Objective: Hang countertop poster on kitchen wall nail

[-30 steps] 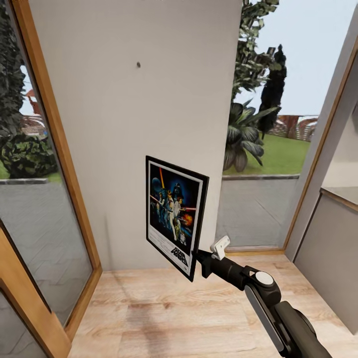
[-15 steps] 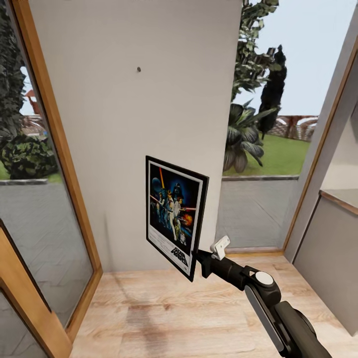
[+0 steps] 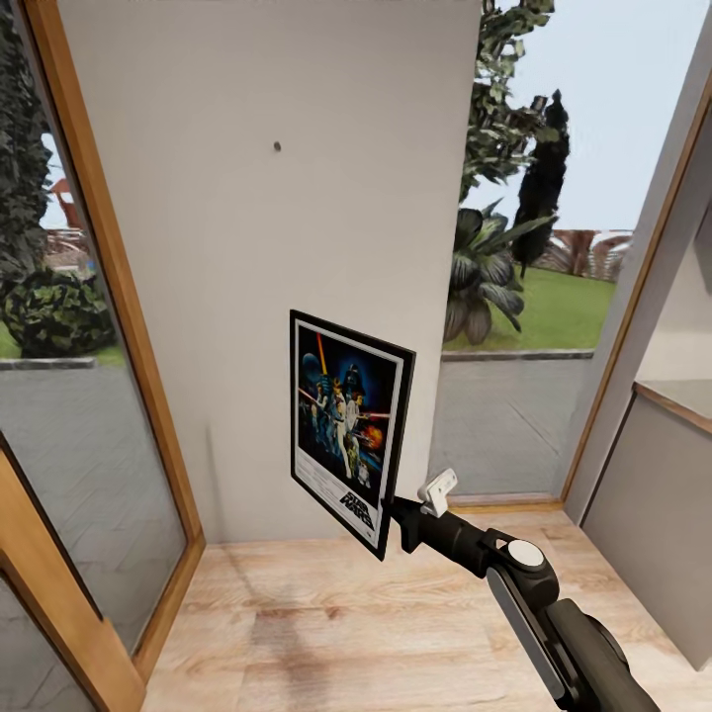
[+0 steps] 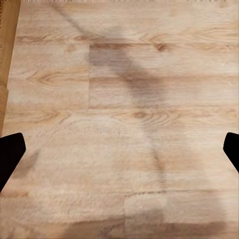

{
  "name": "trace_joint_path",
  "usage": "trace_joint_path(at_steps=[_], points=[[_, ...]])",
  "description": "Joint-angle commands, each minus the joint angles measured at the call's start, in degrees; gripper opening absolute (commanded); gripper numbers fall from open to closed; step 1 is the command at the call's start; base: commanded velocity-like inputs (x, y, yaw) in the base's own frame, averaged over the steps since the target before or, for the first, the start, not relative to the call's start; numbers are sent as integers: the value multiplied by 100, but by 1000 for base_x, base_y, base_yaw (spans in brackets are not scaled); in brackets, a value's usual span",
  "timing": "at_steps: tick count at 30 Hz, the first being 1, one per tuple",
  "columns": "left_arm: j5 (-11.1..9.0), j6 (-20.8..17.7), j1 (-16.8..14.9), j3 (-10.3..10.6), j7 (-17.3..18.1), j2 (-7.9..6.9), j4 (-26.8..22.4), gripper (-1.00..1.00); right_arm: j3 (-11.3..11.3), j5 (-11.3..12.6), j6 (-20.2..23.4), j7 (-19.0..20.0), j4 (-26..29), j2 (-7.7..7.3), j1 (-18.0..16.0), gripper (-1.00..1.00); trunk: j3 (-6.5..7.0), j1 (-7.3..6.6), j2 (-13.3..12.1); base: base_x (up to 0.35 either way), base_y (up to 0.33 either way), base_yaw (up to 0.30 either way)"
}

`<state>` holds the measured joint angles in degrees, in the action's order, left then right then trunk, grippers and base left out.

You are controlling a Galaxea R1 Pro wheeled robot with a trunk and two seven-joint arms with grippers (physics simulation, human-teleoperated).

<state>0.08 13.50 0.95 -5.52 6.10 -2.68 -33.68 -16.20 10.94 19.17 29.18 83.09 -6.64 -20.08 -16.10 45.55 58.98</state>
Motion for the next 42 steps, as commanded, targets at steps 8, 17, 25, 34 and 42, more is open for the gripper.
trace_joint_path(at_steps=[8, 17, 25, 34, 42], points=[[1, 3, 1, -28, 49, 4, -7, 100, 1, 67, 61, 0, 5, -3, -5, -100, 138, -176, -318, 0, 0, 0], [1, 3, 1, -28, 52, 4, -7, 100, 2, 66, 61, 0, 5, -3, -5, -100, 300, -373, -679, 0, 0, 0], [1, 3, 1, -28, 50, 4, -7, 100, 2, 66, 61, 0, 5, -3, -5, -100, 443, -549, -1000, 0, 0, 0], [1, 2, 1, -28, 49, 4, -7, 100, 2, 66, 61, 0, 5, -3, -5, -100, 605, -747, -1361, 0, 0, 0], [1, 1, 1, -28, 49, 4, -7, 100, 2, 66, 61, 0, 5, -3, -5, -100, 749, -922, -1681, 0, 0, 0]])
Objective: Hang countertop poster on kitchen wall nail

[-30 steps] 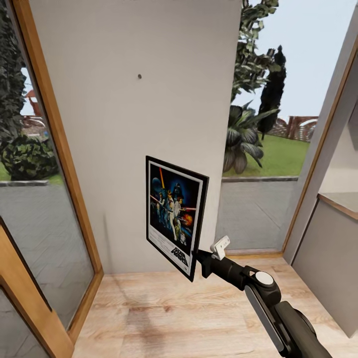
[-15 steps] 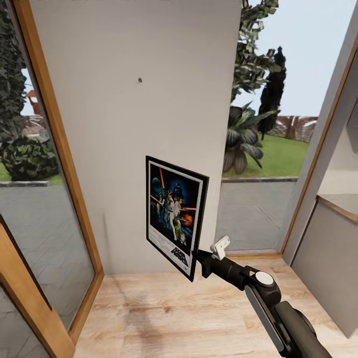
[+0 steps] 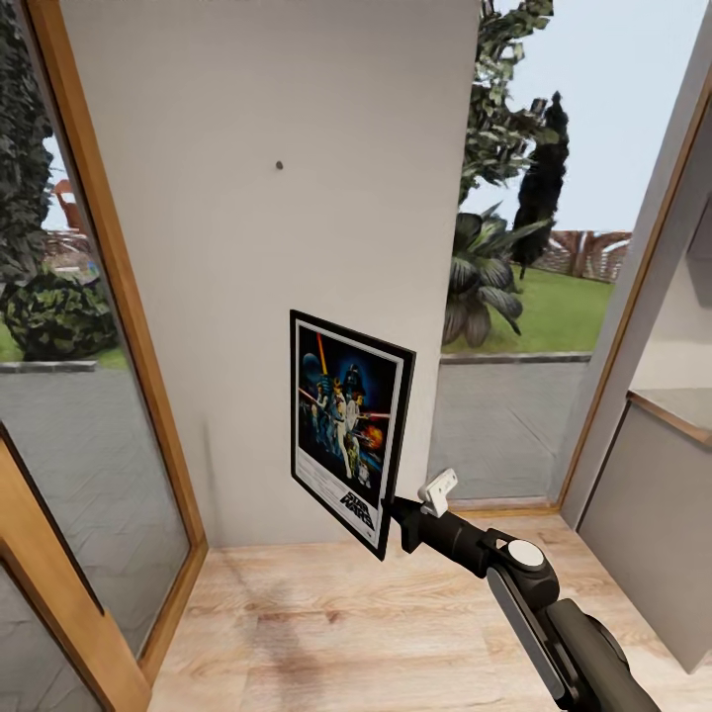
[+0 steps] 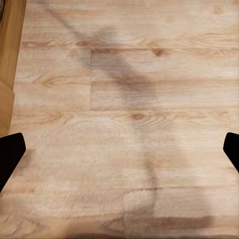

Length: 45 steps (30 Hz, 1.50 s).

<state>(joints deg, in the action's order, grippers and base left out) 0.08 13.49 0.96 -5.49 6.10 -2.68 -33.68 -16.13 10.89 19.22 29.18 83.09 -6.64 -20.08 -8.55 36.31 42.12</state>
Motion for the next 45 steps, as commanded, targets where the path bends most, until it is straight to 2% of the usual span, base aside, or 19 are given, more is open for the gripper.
trace_joint_path(at_steps=[1, 45], points=[[1, 3, 1, -31, 50, 4, -7, 100, -4, 71, 57, 0, 5, -3, -5, -100, 11, -21, -35, 0, 0, 0], [1, -4, 1, -31, 50, 4, -7, 100, -4, 71, 56, 0, 5, -3, -5, -100, 801, -987, -1800, 0, 0, 0]])
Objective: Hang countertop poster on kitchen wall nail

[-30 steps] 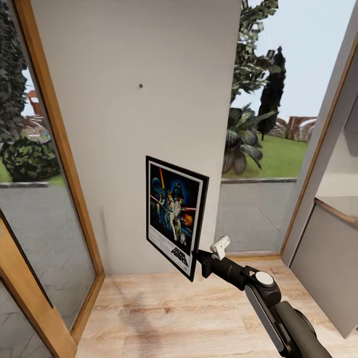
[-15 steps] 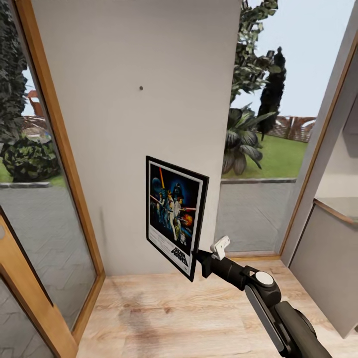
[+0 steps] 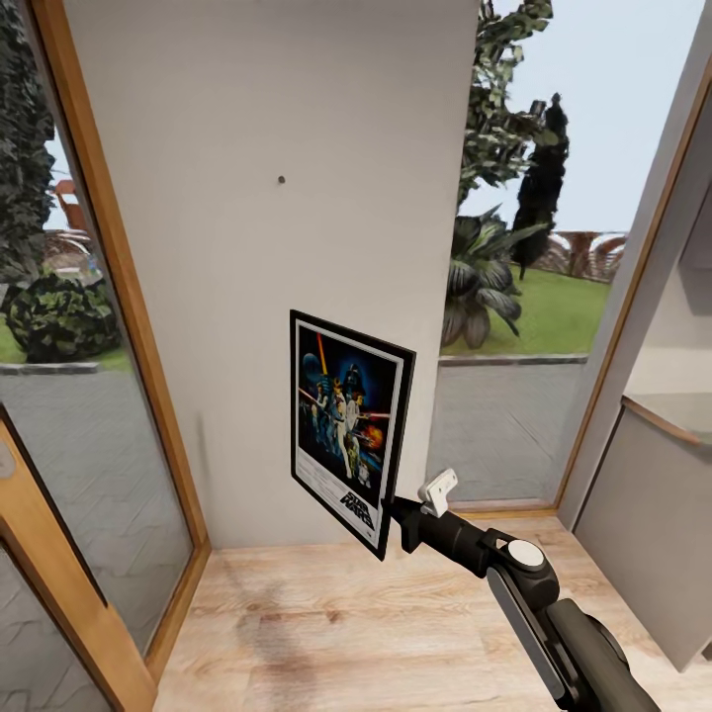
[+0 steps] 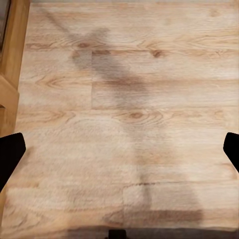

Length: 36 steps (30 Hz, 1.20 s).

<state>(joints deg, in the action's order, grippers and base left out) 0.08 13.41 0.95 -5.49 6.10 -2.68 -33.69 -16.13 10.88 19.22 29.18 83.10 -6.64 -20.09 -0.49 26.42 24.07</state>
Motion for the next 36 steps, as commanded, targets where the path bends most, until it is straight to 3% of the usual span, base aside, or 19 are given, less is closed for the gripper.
trace_joint_path(at_steps=[1, 28, 34, 36], points=[[1, 4, 2, -31, 49, 4, -6, 100, -4, 72, 55, 0, 4, -3, -4, -100, 14, -20, -35, 0, 0, 0], [9, 31, 2, -31, 49, 4, -6, 100, -4, 78, 61, 3, 4, -3, -4, -100, 49, -64, -116, 0, 0, 0], [9, 45, 2, -43, 58, 3, -4, 100, 25, 71, 135, 449, 164, -3, -59, -100, 49, -64, -116, 0, 0, 0], [14, 46, 2, -46, 58, 3, -5, 100, 32, 67, 359, 588, 193, 9, -150, -100, 49, -64, -116, 0, 0, 0]])
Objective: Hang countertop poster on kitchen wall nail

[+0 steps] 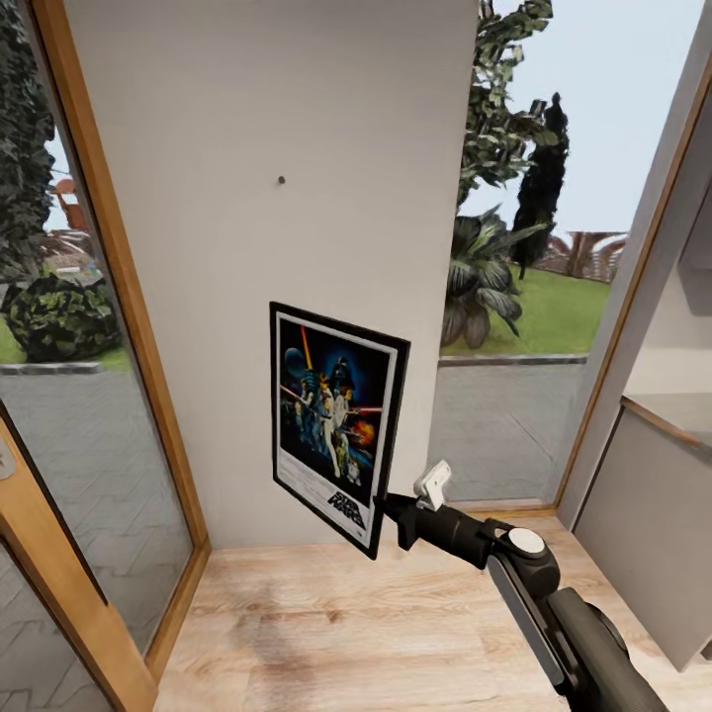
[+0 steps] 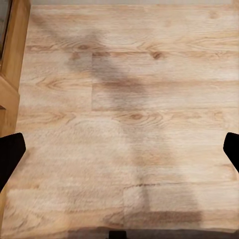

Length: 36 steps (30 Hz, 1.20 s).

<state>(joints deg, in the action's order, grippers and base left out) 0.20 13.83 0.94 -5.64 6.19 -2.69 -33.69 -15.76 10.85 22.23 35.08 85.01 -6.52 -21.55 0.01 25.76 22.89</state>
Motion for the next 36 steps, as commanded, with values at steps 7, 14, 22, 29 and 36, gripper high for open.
trace_joint_path(at_steps=[7, 14, 22, 29, 36], points=[[6, 6, 3, -30, 49, 3, 1, 100, -2, 83, 843, 468, 24, 24, -788, -100, -1, 2, 3, 0, 0, 0], [11, 6, 3, -25, 49, 5, 4, 100, -6, 100, 1937, 1002, -8, 36, -1805, -100, -1, 2, 3, 0, 0, 0], [15, 10, 3, -14, 49, 3, 198, 100, -6, 97, 2811, 1471, -5, 39, -2611, -100, -1, 2, 3, 0, 0, 0], [20, 14, 3, -8, 49, -3, 310, 100, -6, 100, 3023, 1766, -25, 39, -3056, -100, -1, 2, 3, 0, 0, 0], [24, 15, 3, -13, 57, -4, 333, 100, -6, 94, 3334, 1985, -114, 48, -3331, -100, -1, 2, 3, 0, 0, 0]])
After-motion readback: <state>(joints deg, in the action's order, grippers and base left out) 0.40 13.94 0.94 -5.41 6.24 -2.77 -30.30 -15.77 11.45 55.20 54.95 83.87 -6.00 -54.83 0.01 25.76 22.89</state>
